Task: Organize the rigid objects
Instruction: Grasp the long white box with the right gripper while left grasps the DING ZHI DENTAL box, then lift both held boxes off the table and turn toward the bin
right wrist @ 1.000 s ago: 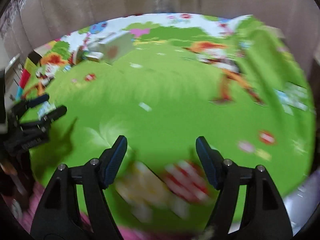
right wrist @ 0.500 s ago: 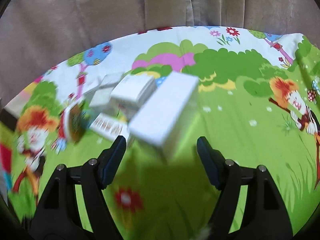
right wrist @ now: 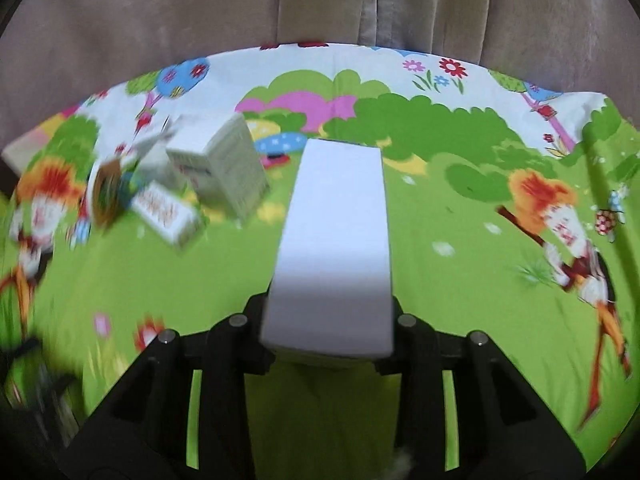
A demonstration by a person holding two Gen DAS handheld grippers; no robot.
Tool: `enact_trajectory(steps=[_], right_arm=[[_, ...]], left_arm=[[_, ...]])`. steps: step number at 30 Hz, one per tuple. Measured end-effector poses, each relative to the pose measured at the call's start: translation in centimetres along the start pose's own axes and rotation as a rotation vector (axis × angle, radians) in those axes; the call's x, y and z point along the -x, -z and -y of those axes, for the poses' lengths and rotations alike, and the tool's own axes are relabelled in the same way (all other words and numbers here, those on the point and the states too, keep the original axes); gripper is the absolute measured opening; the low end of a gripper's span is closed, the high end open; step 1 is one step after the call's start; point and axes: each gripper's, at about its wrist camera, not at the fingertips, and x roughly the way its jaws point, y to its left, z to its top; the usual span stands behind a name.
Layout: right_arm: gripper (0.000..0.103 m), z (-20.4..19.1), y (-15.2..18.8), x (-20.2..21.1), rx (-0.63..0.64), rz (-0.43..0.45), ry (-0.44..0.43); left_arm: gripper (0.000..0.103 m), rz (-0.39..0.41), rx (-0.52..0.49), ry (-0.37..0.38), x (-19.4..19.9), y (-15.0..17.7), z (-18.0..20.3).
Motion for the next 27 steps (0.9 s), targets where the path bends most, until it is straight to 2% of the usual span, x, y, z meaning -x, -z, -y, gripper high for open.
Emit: enact_trajectory(steps=[3, 5, 8, 9, 11, 13, 15, 16, 17, 18, 19, 20, 22, 24, 27], right_arm=[[0.039, 0.5, 1.9, 1.4, 0.046, 0.007, -0.008], [0.039, 0.7, 2.5, 1.9, 0.044, 0.006, -0.023], [0.039, 1.1, 2.5, 1.7, 0.029, 0.002, -0.05], [0.039, 1.3, 2.5, 1.5, 0.02, -0.006, -0.063], [0.039, 1.4, 2.5, 1.3, 0.009, -0.013, -0.074], [0.039, 1.5, 2.5, 1.3, 0.006, -0.013, -0.078], [0.039, 1.6, 2.5, 1.2, 0.0, -0.012, -0.085], [0.039, 1.7, 2.5, 1.3, -0.005, -0.011, -0.091], [0.039, 1.9, 2.5, 1.3, -0.011, -0.011, -0.098], [0.039, 2.0, 2.5, 1.3, -0.02, -0.009, -0.108], [0.039, 2.1, 2.5, 1.3, -0.027, -0.009, -0.115], [0.039, 2.2, 2.5, 1.3, -0.03, -0.008, -0.118], [0.039, 2.2, 2.5, 1.3, -0.032, -0.007, -0.12], [0.039, 2.1, 2.5, 1.4, -0.029, -0.007, -0.118], [0.039, 2.0, 2.5, 1.3, -0.024, -0.009, -0.113]], left_arm=[[0.092, -0.009, 0.095, 0.06, -1.8, -2.7, 2.0], [0.092, -0.005, 0.168, 0.061, -3.4, -4.7, 3.7], [0.092, 0.03, 0.283, -0.004, -5.4, -7.4, 5.6], [0.092, 0.046, 0.317, -0.052, -6.2, -8.5, 6.1], [0.092, 0.035, 0.352, -0.111, -7.7, -9.8, 6.9], [0.092, 0.022, 0.312, -0.211, -8.9, -10.7, 8.1], [0.093, 0.0, 0.198, -0.314, -9.9, -10.8, 9.6], [0.092, 0.017, 0.162, -0.313, -9.7, -10.5, 9.9], [0.087, 0.019, 0.149, -0.291, -9.4, -10.1, 9.7], [0.062, 0.018, 0.124, -0.248, -9.0, -9.8, 9.6], [0.039, 0.015, 0.047, -0.193, -8.1, -9.4, 9.7], [0.031, 0.002, 0.015, -0.158, -7.5, -8.9, 9.4], [0.031, -0.001, -0.035, -0.077, -5.7, -6.8, 7.8], [0.031, 0.022, -0.104, -0.041, -3.7, -4.5, 6.1], [0.031, 0.045, -0.147, 0.059, -0.5, -0.6, 2.6]])
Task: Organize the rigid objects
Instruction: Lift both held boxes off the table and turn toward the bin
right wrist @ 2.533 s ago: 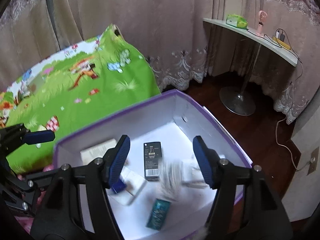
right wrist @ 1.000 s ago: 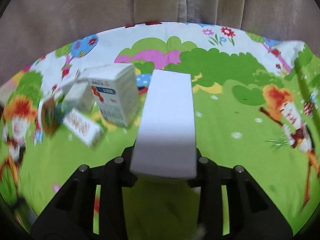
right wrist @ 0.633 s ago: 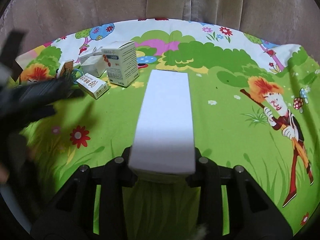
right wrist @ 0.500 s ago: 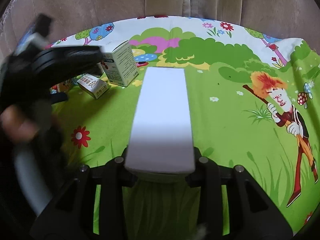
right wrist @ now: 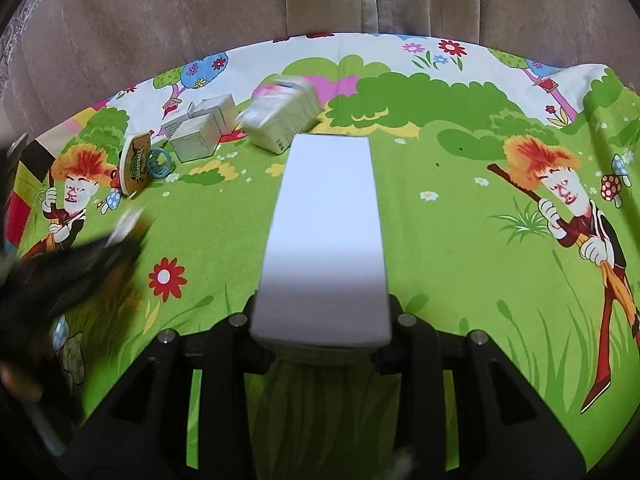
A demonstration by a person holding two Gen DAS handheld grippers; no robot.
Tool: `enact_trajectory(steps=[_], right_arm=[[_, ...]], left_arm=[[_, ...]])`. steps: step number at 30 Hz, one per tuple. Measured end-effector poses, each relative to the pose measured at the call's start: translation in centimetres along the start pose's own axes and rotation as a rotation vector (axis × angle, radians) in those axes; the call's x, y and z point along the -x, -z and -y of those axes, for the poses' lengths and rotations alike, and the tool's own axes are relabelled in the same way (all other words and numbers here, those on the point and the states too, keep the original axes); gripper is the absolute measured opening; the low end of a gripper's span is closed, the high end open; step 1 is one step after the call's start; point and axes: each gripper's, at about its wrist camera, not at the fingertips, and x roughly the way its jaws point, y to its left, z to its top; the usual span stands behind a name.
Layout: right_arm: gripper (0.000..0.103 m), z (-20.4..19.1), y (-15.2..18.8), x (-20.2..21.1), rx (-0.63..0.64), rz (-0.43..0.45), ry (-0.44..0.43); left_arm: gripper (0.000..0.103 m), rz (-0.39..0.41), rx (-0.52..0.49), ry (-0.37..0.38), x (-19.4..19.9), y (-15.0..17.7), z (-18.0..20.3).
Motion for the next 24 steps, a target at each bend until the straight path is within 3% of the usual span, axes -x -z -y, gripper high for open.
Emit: enact_trajectory(steps=[3, 8, 11, 14, 17, 24], right_arm=[[0.039, -0.2, 0.0, 0.0, 0.016, -0.003, 0.015], [0.04, -0.6, 0.0, -0.1, 0.034, -0.006, 0.035], [0.04, -1.0, 0.1, -0.2, 0.058, -0.011, 0.063], [0.039, -1.8, 0.1, -0.3, 0.098, -0.014, 0.104], [0.039, -2.4, 0.2, -0.2, 0.131, -0.01, 0.111], [0.039, -8.2, 2.9, 1.9, 0.251, -0.023, 0.017]], left_arm=[[0.032, 0.012, -0.007, 0.043, 2.6, 2.9, -2.5], [0.033, 0.032, -0.076, -0.009, 2.9, 3.8, -3.0], [0.041, 0.034, -0.088, -0.06, 2.7, 3.9, -3.0], [0.043, 0.032, -0.057, -0.047, 2.6, 4.0, -3.7], [0.032, 0.039, -0.022, -0.056, 2.7, 4.0, -4.4], [0.032, 0.047, 0.082, -0.071, 4.4, 5.8, -6.3]])
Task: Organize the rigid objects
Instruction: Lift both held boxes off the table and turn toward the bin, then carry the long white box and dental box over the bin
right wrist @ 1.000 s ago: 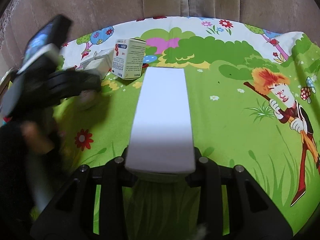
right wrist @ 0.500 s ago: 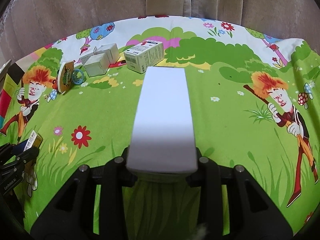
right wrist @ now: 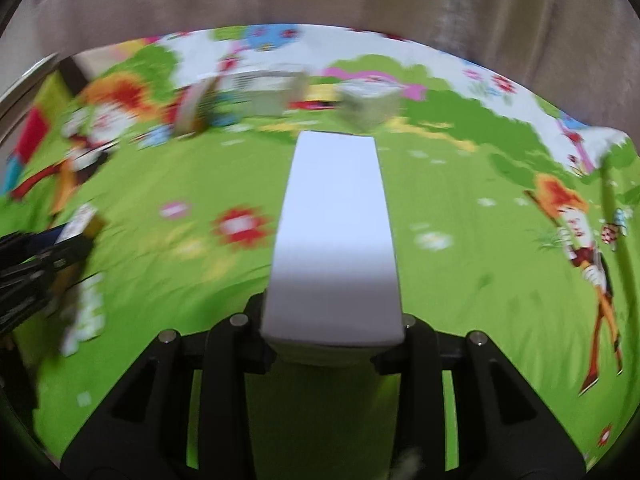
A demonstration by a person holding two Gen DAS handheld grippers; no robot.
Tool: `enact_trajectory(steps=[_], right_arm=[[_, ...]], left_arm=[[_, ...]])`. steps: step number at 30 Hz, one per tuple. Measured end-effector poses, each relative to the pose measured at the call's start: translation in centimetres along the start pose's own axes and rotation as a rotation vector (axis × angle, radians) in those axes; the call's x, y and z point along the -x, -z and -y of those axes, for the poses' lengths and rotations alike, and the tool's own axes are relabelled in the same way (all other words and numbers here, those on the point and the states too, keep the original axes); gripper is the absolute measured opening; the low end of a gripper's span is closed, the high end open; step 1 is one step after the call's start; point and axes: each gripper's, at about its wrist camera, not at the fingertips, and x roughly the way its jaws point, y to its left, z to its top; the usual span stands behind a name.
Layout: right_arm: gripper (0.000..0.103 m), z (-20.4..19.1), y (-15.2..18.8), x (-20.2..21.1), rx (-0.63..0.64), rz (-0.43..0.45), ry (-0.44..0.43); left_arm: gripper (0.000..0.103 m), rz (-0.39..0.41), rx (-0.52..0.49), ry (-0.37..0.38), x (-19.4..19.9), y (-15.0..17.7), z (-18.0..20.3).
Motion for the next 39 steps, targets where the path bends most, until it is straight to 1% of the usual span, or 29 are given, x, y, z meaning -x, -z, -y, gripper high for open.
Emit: enact_trajectory(steps=[1, 4, 7, 9, 13, 17, 21, 39], right_arm=[[0.039, -1.2, 0.3, 0.5, 0.028, 0.003, -0.012], [0.039, -5.5, 1.5, 2.4, 0.118, 0.004, -0.087], [0.039, -8.0, 2.9, 3.6, 0.166, -0.004, -0.13], [0.039, -9.0, 3.8, 4.4, 0.181, -0.01, -0.147], [0.039, -9.5, 5.2, 6.1, 0.197, -0.012, -0.154], [0.039, -9.3, 6.4, 7.9, 0.205, -0.006, -0.142], [0.039, -8.4, 7.5, 9.8, 0.192, 0.008, -0.124], [0.039, 0.3, 12.2, 17.3, 0.022, 0.079, -0.026]], left_arm=[[0.032, 0.001, 0.021, -0.006, 0.4, 0.4, -0.5], [0.032, -0.003, 0.084, 0.001, 2.0, 1.8, -2.3], [0.032, 0.007, 0.089, -0.008, 3.4, 2.8, -3.1], [0.032, 0.011, 0.087, -0.013, 4.2, 3.4, -3.5], [0.032, 0.016, 0.075, -0.005, 5.6, 4.4, -3.4], [0.032, 0.025, 0.055, 0.017, 6.8, 5.2, -2.4], [0.032, 0.035, 0.014, 0.042, 8.0, 5.4, -0.5], [0.032, 0.064, -0.199, 0.151, 12.3, 6.4, 9.1]])
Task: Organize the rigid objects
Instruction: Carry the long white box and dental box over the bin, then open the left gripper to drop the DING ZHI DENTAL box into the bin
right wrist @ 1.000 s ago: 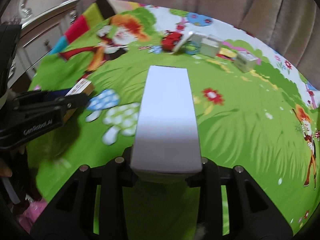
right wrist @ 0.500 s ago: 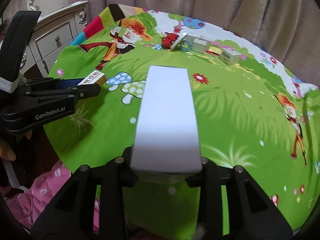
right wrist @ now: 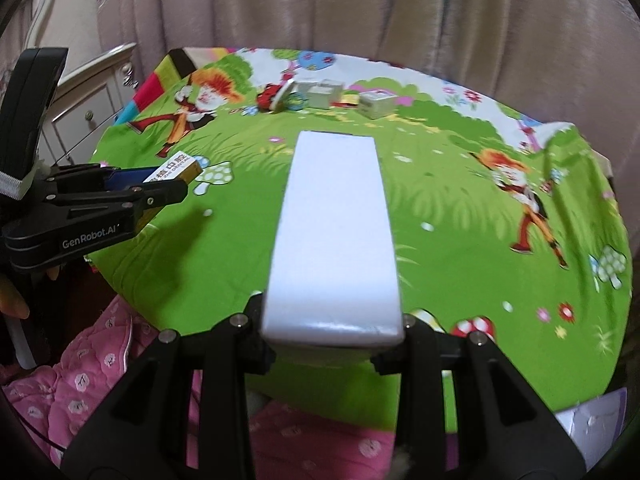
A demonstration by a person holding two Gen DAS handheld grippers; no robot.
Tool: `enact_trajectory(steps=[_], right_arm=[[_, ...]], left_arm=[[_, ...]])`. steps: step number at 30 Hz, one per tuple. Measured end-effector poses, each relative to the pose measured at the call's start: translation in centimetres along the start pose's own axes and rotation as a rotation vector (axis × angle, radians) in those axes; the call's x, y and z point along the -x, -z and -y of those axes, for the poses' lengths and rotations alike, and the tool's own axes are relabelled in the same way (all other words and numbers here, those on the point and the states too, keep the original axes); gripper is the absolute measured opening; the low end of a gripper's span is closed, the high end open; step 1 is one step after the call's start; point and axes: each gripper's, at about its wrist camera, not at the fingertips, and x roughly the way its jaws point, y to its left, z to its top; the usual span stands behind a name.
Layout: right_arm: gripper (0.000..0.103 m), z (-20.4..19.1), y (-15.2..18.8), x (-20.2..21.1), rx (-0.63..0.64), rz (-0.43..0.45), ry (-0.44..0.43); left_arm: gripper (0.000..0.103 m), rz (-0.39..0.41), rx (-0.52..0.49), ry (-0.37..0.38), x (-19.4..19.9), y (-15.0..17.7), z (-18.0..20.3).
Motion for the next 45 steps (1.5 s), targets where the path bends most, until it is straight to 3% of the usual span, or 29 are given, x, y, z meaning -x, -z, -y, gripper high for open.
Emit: enact_trajectory(steps=[15, 24, 37, 45], right_arm=[[0.039, 5.9, 4.3, 6.9, -0.106, 0.055, 0.13], [0.039, 10.8, 8.4, 10.3, -0.228, 0.043, 0.236], [0.039, 16.5, 14.5, 14.9, -0.366, 0.006, 0.406], [0.039, 19.5, 17.8, 16.7, -0.412, -0.073, 0.526]], left_arm=[[0.032, 0.023, -0.198, 0.119, 2.1, -1.2, 9.7], [0.032, 0.013, -0.389, 0.247, 2.6, -1.7, 18.0], [0.032, -0.101, -0.62, 0.433, 2.0, 1.1, 30.2], [0.032, -0.154, -0.72, 0.544, 1.3, 3.9, 35.8]])
